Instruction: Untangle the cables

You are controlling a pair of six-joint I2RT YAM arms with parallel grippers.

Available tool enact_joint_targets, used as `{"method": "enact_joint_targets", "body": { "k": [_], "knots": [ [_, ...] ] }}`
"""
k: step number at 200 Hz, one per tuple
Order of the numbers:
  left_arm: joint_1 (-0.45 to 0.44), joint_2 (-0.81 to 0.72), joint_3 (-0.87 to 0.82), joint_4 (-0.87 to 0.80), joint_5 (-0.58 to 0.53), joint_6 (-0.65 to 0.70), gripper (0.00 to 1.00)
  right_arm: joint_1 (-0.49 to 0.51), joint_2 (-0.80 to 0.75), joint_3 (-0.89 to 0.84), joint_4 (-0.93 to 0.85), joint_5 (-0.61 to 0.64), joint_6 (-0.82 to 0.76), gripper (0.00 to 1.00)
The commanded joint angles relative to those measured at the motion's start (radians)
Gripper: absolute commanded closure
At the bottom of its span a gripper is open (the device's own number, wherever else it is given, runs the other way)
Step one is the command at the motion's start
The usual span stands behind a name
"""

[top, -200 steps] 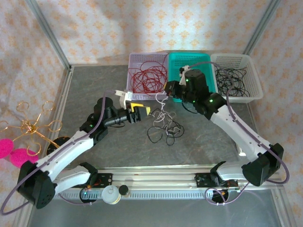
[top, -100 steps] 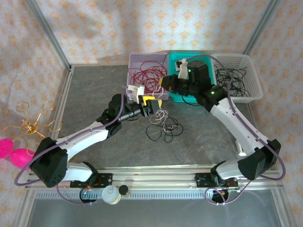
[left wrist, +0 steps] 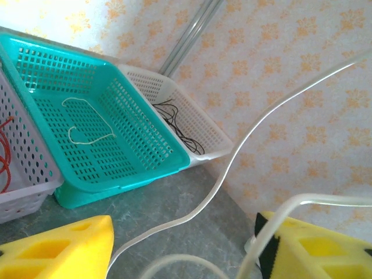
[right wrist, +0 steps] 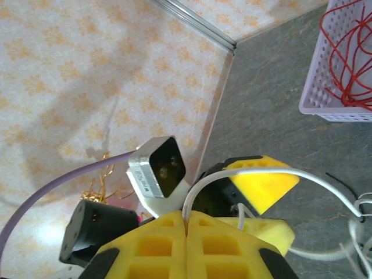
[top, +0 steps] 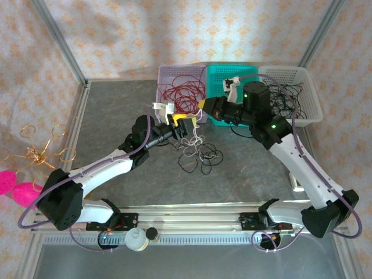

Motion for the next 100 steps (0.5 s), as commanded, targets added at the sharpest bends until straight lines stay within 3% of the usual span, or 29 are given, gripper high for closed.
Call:
{"method": "enact_joint_targets", "body": {
  "k": [1, 25, 47, 81, 100],
  "knots": [
    [-0.001, 0.021, 0.028, 0.018, 0.010, 0.006, 0.37, 0.001, -0.026, 0.005, 0.050, -0.014, 0.032, 1.00],
    [-0.008, 0.027, 0.035, 0.031, 0.018, 0.003, 0.57, 0.001, -0.028, -0.001, 0.044, -0.011, 0.036, 1.00],
    [-0.016, 0.018, 0.046, 0.031, 0.015, 0.012, 0.61, 0.003, -0.025, -0.007, 0.045, -0.021, 0.051, 1.00],
    [-0.025, -0.019, 0.065, -0.016, -0.034, 0.024, 0.93, 0.003, -0.024, -0.003, 0.025, 0.041, 0.060, 1.00],
    [-0.034, -0.068, 0.056, -0.057, -0.057, 0.026, 0.98, 0.003, -0.021, -0.002, 0.003, 0.095, 0.063, 1.00]
  ]
}}
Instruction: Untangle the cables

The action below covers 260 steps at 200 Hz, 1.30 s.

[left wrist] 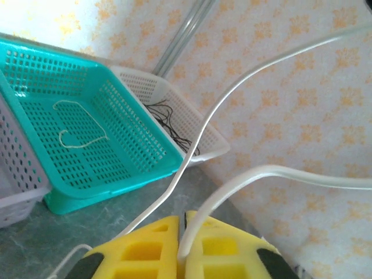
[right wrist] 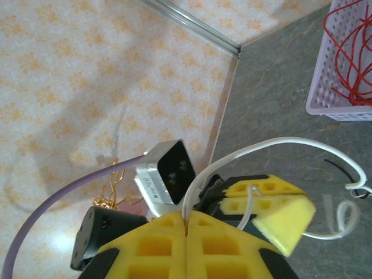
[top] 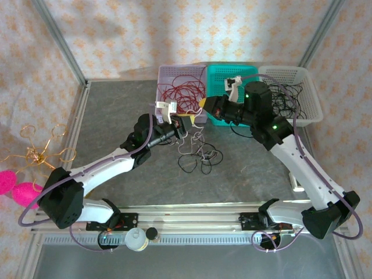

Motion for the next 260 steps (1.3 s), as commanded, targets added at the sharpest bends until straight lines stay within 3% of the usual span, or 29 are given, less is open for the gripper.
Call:
{"method": "enact_joint_targets", "body": {
  "k": [1, 26, 59, 88, 105, 132, 162, 185, 206, 221, 242, 260],
  "knots": [
    [-0.015, -0.077, 0.021, -0.041, -0.044, 0.015, 0.98, 0.003, -0.015, -0.002, -0.006, 0.075, 0.015, 1.00],
    [-0.027, -0.135, 0.036, -0.142, -0.014, 0.013, 0.99, 0.003, -0.011, -0.012, 0.000, 0.139, 0.072, 0.96],
    [-0.063, -0.223, 0.046, -0.234, 0.137, 0.017, 1.00, 0.003, -0.008, -0.082, 0.104, 0.236, 0.207, 0.86],
    [-0.082, -0.322, 0.055, -0.378, 0.090, 0.014, 1.00, 0.002, 0.024, -0.099, 0.188, 0.260, 0.233, 0.75],
    [-0.082, -0.379, 0.056, -0.449, 0.039, 0.009, 1.00, -0.006, 0.048, -0.069, 0.158, 0.262, 0.140, 0.65],
    [-0.082, -0.438, 0.075, -0.496, -0.001, -0.027, 1.00, -0.081, 0.063, 0.030, -0.006, 0.236, -0.185, 0.55],
    [-0.083, -0.451, 0.109, -0.525, 0.051, -0.056, 1.00, -0.255, 0.021, -0.017, -0.009, 0.037, -0.431, 0.49],
    [-0.082, -0.460, 0.163, -0.573, 0.049, -0.059, 1.00, -0.307, 0.005, -0.115, 0.027, -0.060, -0.544, 0.45],
    [-0.083, -0.468, 0.230, -0.612, 0.040, -0.059, 1.00, -0.309, -0.003, -0.227, 0.117, -0.230, -0.560, 0.47],
    [-0.083, -0.463, 0.287, -0.648, 0.041, -0.056, 1.00, -0.300, -0.023, -0.340, 0.275, -0.328, -0.520, 0.52],
    [-0.083, -0.447, 0.367, -0.706, 0.032, -0.044, 1.00, -0.224, -0.164, -0.519, 0.510, -0.331, -0.604, 0.50],
    [-0.083, -0.441, 0.412, -0.695, 0.032, -0.052, 1.00, -0.144, -0.226, -0.603, 0.603, -0.311, -0.739, 0.44]
  ]
}}
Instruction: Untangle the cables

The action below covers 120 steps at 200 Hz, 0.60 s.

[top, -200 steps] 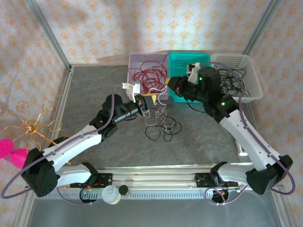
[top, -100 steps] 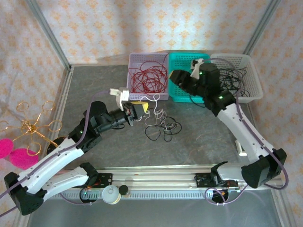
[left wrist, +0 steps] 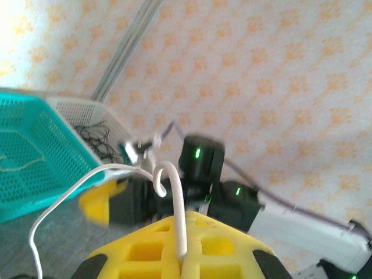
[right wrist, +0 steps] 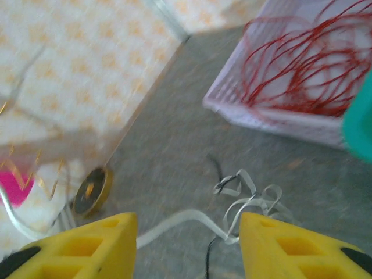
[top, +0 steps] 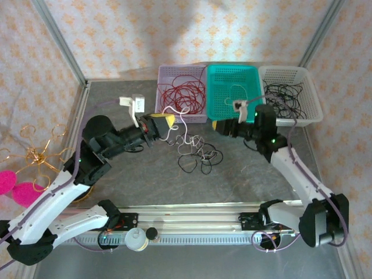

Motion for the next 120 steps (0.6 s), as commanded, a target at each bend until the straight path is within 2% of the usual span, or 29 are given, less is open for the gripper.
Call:
{"method": "enact_joint_targets", "body": {
  "k": [1, 18, 33, 52, 79, 99, 120],
  "knots": [
    [-0.002, -0.001, 0.079, -0.033, 0.003, -0.002, 1.00, 0.088, -0.117, -0.062, 0.287, -0.071, -0.192, 0.44],
    [-0.003, 0.018, 0.125, -0.029, 0.012, -0.004, 1.00, 0.140, -0.122, -0.091, 0.363, -0.115, -0.258, 0.41],
    [-0.002, 0.042, 0.170, -0.050, 0.017, 0.008, 1.00, 0.198, -0.109, -0.089, 0.406, -0.101, -0.300, 0.40],
    [-0.001, 0.066, 0.211, -0.068, 0.025, 0.024, 1.00, 0.254, -0.069, -0.056, 0.415, -0.072, -0.345, 0.39],
    [-0.003, 0.079, 0.231, -0.054, 0.043, 0.026, 1.00, 0.279, 0.004, 0.037, 0.378, -0.069, -0.415, 0.39],
    [-0.003, 0.075, 0.233, -0.050, 0.035, 0.029, 1.00, 0.279, 0.034, 0.099, 0.399, -0.105, -0.405, 0.39],
    [-0.003, 0.070, 0.228, -0.065, 0.013, 0.038, 1.00, 0.279, 0.075, 0.179, 0.420, -0.153, -0.292, 0.40]
  ]
}}
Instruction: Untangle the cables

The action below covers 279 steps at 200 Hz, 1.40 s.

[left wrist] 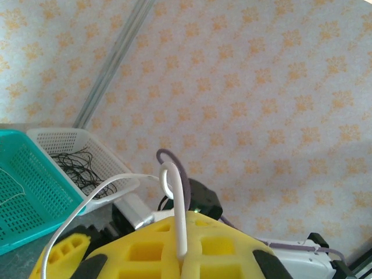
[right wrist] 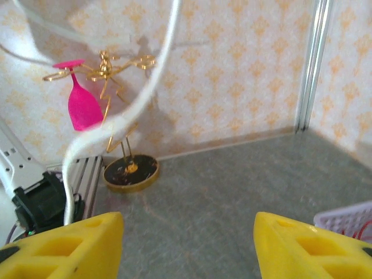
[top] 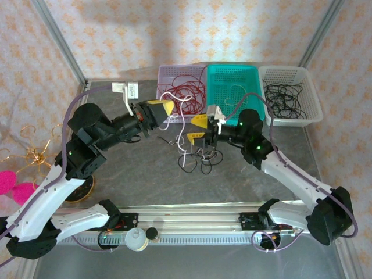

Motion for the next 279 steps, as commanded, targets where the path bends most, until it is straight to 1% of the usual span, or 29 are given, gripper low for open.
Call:
{"method": "enact_joint_targets", "body": {
  "k": [1, 21, 30, 53, 73, 87, 107, 119, 133, 141, 157, 167, 180, 230, 248, 264, 279],
  "knots": [
    [-0.003, -0.015, 0.027, -0.011, -0.003, 0.027, 1.00, 0.004, 0.026, 0.109, 0.074, -0.073, 0.069, 0.40],
    [-0.003, -0.023, 0.018, -0.005, -0.003, 0.026, 1.00, 0.004, 0.103, 0.222, -0.014, -0.154, 0.121, 0.40],
    [-0.002, -0.026, 0.014, -0.004, -0.005, 0.026, 1.00, 0.004, 0.120, 0.259, -0.034, -0.171, 0.133, 0.40],
    [-0.002, -0.026, 0.008, -0.014, -0.004, 0.028, 1.00, 0.004, 0.142, 0.325, -0.039, -0.179, 0.172, 0.39],
    [-0.003, -0.027, 0.000, -0.010, -0.003, 0.028, 1.00, 0.004, 0.176, 0.380, -0.064, -0.134, 0.211, 0.40],
    [-0.002, -0.027, -0.005, -0.001, -0.003, 0.028, 1.00, 0.004, 0.192, 0.395, -0.079, -0.064, 0.218, 0.47],
    [-0.003, -0.029, -0.009, -0.001, -0.008, 0.032, 1.00, 0.004, 0.209, 0.390, -0.061, 0.016, 0.254, 0.63],
    [-0.002, -0.029, -0.011, -0.011, -0.013, 0.035, 1.00, 0.006, 0.216, 0.369, 0.015, 0.021, 0.316, 0.70],
    [-0.003, -0.030, -0.014, -0.011, -0.014, 0.037, 1.00, 0.006, 0.218, 0.336, 0.129, 0.011, 0.401, 0.72],
    [-0.002, -0.032, -0.020, -0.009, -0.015, 0.035, 1.00, 0.009, 0.218, 0.318, 0.176, -0.004, 0.423, 0.70],
    [-0.002, -0.036, -0.026, -0.004, -0.019, 0.033, 1.00, 0.014, 0.215, 0.303, 0.213, -0.019, 0.429, 0.57],
    [-0.002, -0.041, -0.031, -0.001, -0.023, 0.033, 1.00, 0.014, 0.208, 0.306, 0.191, -0.012, 0.420, 0.52],
    [-0.002, -0.047, -0.037, 0.005, -0.028, 0.031, 1.00, 0.007, 0.195, 0.322, 0.122, -0.011, 0.367, 0.48],
    [-0.003, -0.054, -0.056, -0.005, -0.034, 0.020, 1.00, -0.068, 0.136, 0.329, -0.013, -0.046, 0.323, 0.44],
    [-0.002, -0.060, -0.060, 0.001, -0.034, 0.018, 1.00, -0.102, 0.100, 0.319, -0.062, -0.096, 0.302, 0.44],
    [-0.002, -0.059, -0.062, 0.004, -0.034, 0.015, 1.00, -0.095, 0.072, 0.311, -0.110, -0.154, 0.243, 0.42],
    [-0.003, -0.055, -0.060, -0.002, -0.025, 0.014, 1.00, -0.063, 0.062, 0.306, -0.119, -0.135, 0.220, 0.41]
  ]
}}
